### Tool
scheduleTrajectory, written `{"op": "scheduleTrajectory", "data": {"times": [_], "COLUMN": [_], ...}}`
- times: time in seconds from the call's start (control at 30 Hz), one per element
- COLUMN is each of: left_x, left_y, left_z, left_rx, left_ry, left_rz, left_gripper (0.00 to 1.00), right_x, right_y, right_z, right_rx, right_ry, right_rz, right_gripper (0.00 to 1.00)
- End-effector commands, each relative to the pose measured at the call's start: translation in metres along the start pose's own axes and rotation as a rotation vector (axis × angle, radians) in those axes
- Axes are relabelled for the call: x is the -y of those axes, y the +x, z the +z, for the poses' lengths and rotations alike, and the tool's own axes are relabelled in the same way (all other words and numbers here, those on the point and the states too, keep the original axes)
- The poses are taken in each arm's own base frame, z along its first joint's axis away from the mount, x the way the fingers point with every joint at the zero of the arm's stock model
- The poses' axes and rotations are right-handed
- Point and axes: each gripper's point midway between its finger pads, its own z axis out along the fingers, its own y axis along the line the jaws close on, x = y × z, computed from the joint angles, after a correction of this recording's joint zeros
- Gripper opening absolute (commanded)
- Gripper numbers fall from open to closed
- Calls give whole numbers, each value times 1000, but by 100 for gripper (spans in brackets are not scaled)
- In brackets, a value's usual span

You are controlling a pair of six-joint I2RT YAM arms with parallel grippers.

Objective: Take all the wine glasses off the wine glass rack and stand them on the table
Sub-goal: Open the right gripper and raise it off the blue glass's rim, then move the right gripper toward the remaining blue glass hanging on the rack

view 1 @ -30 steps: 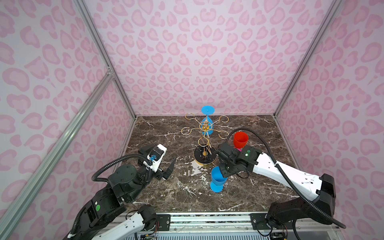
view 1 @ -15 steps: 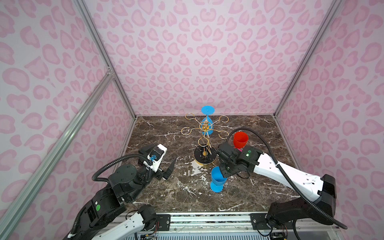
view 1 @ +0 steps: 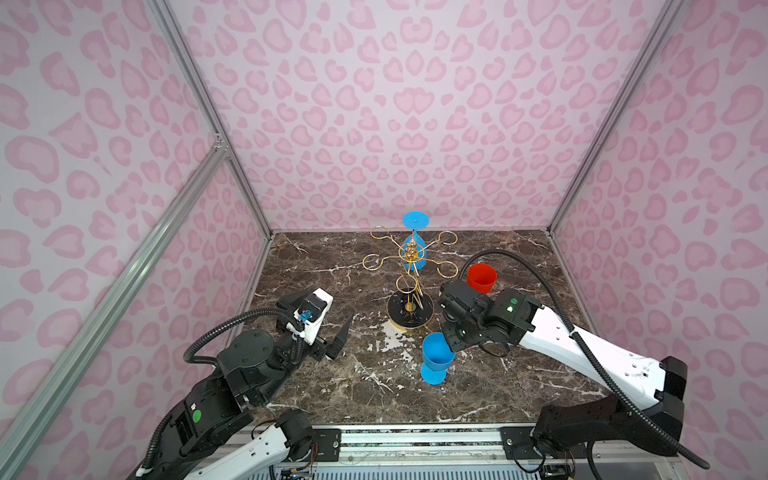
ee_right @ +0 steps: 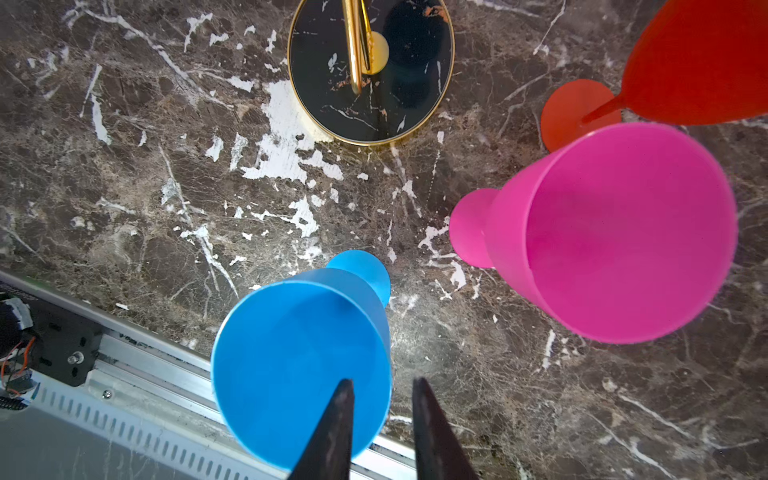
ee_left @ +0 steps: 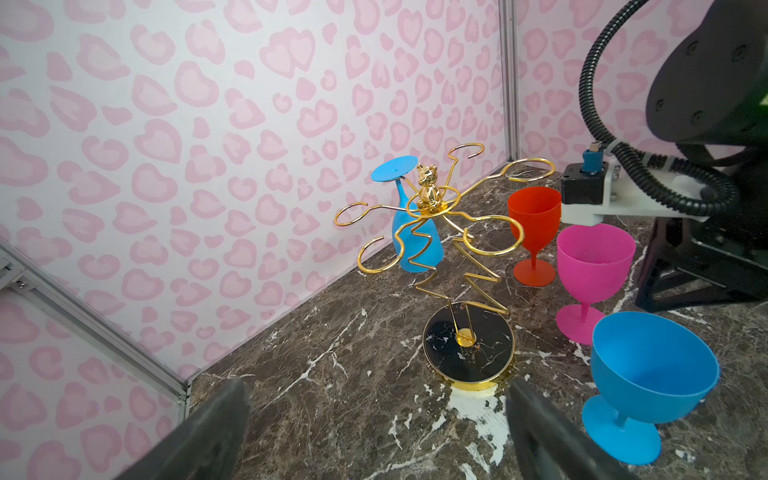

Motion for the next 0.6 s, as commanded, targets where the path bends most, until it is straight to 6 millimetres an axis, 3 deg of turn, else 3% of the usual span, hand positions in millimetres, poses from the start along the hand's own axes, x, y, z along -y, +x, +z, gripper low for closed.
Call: {"op": "scheduleTrajectory", "data": {"times": [0.0,0.17,0.43,0.57], "left_x": [-6,-6,-15,-17], "left_y": [-14,-14,-14,-14], "left_z": [-1,1,9,15], "left_rx": [51,47,27,13], "left_ry": [-22,-27,-93,-118], "left_rz": [-47,-65,-124,-115], "left_gripper": [97,97,97,97], "right_x": [1,9,28,41], "right_y": [-2,-21,-61,-94], "right_z": [-12,-54,-126,-137], "right_rx": [13,119,346,405], "right_ry": [-12,-45,-279,-345], "right_rz": [-19,-10,111,133], "right_gripper": [28,28,27,26]}}
